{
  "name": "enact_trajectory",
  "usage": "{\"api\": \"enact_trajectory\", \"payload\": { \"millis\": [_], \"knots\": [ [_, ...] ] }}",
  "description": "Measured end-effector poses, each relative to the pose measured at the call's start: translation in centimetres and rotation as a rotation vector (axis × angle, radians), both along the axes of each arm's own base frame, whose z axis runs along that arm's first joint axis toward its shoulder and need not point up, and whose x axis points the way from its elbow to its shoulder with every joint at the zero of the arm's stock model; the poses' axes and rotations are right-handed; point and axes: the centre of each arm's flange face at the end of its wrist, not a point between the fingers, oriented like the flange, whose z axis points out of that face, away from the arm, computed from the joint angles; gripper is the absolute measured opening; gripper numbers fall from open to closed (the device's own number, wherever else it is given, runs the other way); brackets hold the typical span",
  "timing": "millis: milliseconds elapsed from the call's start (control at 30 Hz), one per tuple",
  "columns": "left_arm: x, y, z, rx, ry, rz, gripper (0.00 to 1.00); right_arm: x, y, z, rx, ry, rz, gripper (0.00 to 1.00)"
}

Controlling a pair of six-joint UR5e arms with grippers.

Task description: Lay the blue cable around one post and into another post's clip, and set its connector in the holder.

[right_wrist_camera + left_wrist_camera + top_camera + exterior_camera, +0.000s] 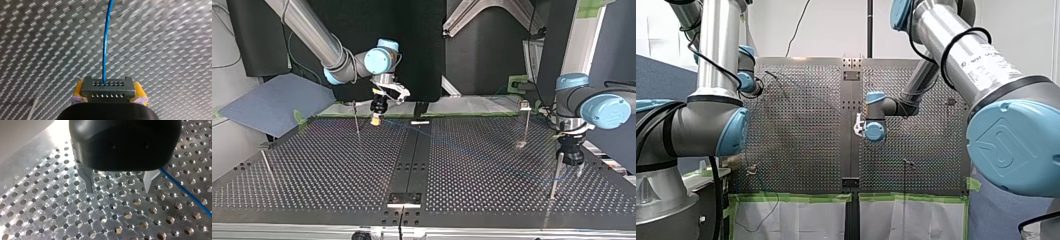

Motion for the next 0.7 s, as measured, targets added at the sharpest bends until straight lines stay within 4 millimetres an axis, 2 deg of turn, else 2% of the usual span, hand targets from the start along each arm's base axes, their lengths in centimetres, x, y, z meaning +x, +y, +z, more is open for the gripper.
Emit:
{"api": "enact_trajectory", "payload": {
  "millis": [233,433,700],
  "knots": [
    [0.0,0.0,0.0,0.000,0.000,0.000,1.00,-1.9,0.9,-5.6,0.047,0.024,-0.045,0.00],
    [0.0,0.0,0.0,0.000,0.000,0.000,1.00,-4.4,1.5,-10.1,0.088,0.025,-0.098,0.00],
    [0.0,0.0,0.0,0.000,0.000,0.001,1.00,-10.2,1.6,-17.2,0.159,0.052,-0.171,0.00]
  ]
}}
